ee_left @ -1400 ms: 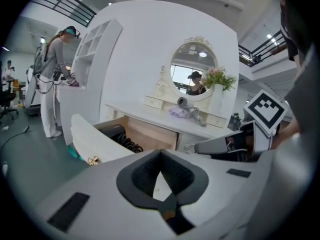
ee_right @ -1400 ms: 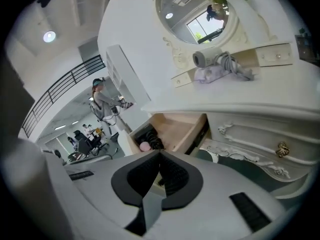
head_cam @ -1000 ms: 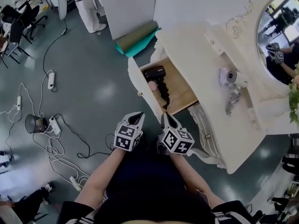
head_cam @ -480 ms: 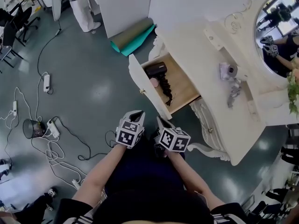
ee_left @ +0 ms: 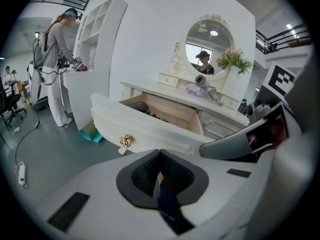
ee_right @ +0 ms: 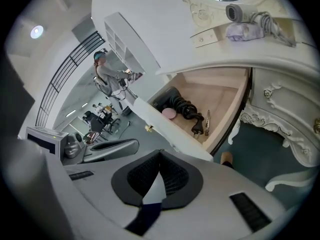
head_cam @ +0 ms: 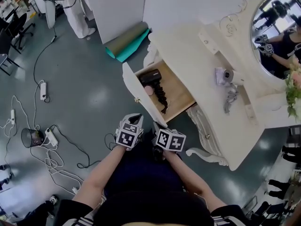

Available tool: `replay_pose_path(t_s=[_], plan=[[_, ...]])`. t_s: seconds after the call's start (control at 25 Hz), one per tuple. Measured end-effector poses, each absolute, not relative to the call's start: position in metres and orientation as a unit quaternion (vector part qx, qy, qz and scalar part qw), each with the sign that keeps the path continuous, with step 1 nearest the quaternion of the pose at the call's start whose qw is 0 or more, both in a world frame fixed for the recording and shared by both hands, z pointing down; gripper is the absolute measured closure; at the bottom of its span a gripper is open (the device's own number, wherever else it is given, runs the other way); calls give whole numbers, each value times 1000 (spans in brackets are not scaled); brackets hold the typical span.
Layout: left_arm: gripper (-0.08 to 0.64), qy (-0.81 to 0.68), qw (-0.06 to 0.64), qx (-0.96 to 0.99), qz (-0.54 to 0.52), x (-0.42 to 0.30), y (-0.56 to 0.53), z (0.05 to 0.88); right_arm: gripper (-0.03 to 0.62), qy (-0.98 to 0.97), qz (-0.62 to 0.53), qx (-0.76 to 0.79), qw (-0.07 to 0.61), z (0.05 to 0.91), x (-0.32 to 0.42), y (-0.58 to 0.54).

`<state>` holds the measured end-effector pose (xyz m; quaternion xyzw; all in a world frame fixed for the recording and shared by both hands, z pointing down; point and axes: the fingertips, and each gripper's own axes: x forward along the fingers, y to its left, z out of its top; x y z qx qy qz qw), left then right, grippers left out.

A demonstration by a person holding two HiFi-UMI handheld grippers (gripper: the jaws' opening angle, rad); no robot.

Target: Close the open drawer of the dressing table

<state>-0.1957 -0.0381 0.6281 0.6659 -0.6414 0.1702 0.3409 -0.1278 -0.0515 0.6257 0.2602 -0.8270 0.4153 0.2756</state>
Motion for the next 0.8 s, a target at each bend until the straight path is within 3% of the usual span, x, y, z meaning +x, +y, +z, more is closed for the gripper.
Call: replay_pose_path(t_s=[0.8], plan=[[545, -592, 349, 698, 202, -165, -92, 640, 577, -833, 388, 261, 295, 624, -124, -76]])
